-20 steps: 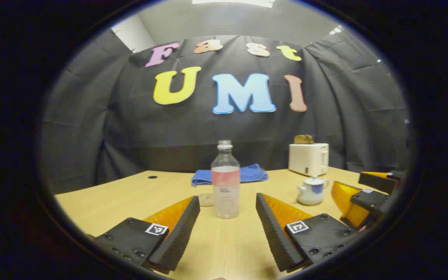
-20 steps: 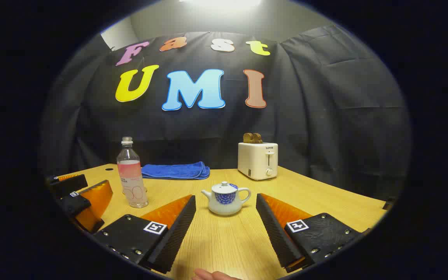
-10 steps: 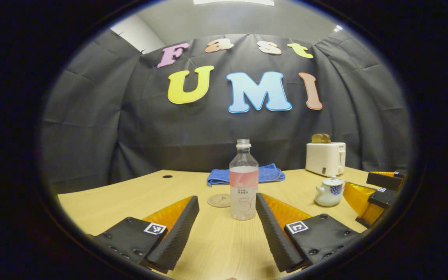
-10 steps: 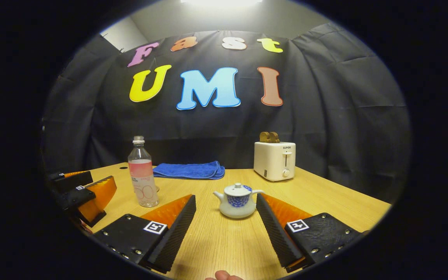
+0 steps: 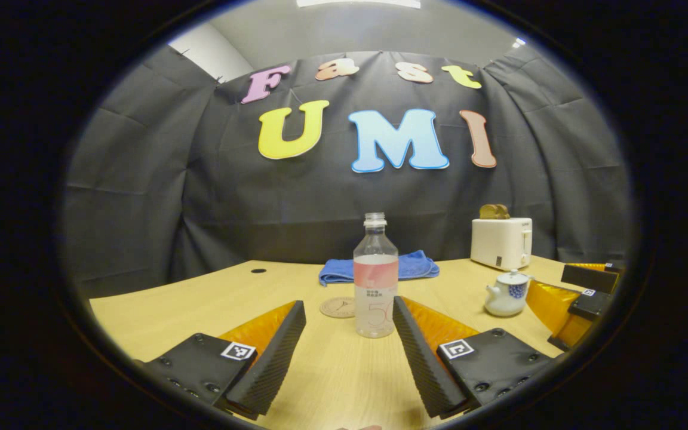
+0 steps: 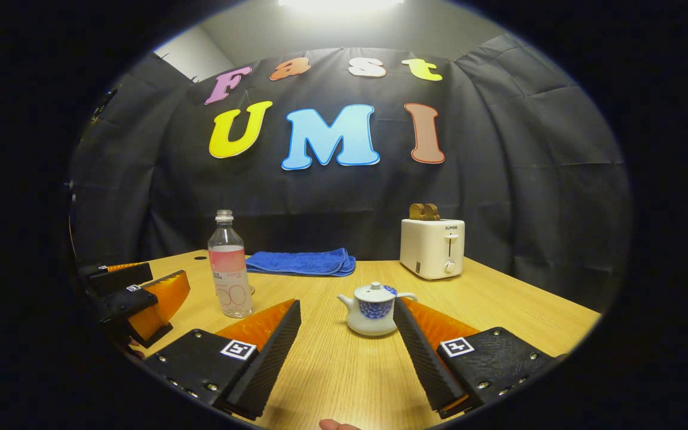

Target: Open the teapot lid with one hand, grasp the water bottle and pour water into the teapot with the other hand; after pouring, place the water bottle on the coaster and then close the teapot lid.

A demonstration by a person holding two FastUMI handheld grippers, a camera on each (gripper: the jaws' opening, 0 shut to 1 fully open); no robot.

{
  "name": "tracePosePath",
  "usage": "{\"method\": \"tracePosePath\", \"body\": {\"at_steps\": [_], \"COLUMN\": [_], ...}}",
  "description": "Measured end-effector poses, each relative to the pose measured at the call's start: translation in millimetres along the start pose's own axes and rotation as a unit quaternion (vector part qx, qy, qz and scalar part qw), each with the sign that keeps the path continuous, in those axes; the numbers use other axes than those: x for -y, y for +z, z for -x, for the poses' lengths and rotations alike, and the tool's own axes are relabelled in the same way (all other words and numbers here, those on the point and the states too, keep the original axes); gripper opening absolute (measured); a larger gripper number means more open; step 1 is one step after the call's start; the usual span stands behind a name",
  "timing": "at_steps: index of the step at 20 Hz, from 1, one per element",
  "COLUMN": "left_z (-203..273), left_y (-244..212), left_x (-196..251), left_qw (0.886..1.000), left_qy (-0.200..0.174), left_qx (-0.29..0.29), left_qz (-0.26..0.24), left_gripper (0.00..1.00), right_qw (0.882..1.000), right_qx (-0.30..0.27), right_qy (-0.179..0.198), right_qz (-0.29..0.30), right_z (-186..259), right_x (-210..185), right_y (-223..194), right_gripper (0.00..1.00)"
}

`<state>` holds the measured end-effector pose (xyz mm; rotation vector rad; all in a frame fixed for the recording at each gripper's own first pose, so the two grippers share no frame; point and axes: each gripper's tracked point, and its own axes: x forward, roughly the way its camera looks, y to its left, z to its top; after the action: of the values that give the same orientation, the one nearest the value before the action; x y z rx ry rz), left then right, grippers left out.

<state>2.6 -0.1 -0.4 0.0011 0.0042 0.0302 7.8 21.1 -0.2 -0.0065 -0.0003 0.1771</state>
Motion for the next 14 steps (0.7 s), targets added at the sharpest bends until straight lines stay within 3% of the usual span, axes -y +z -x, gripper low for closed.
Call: {"method": "tracePosePath", "body": {"at_steps": [4,10,14], "left_z": [-2.6,-2.9,-11.9], "left_y": [1.6,2.3,0.4], "left_x": [12.1,12.2,21.8], "left_qw": [0.999,0.999,0.998], "left_qy": [-0.035,-0.037,-0.054], "left_qx": [0.003,0.005,-0.001], "left_qz": [0.001,0.002,0.012], "left_gripper": [1.0,1.0,1.0], "right_qw": [1.0,1.0,0.999], "right_qx": [0.0,-0.001,-0.017], "right_qy": [-0.002,-0.022,-0.028], "right_qz": [0.001,-0.001,-0.008], "right_z": [0.0,-1.6,-15.9], "right_x": [0.3,8.7,15.8], "right_y": [0.6,0.5,-3.9], "right_gripper": [0.96,0.96,0.89]}}
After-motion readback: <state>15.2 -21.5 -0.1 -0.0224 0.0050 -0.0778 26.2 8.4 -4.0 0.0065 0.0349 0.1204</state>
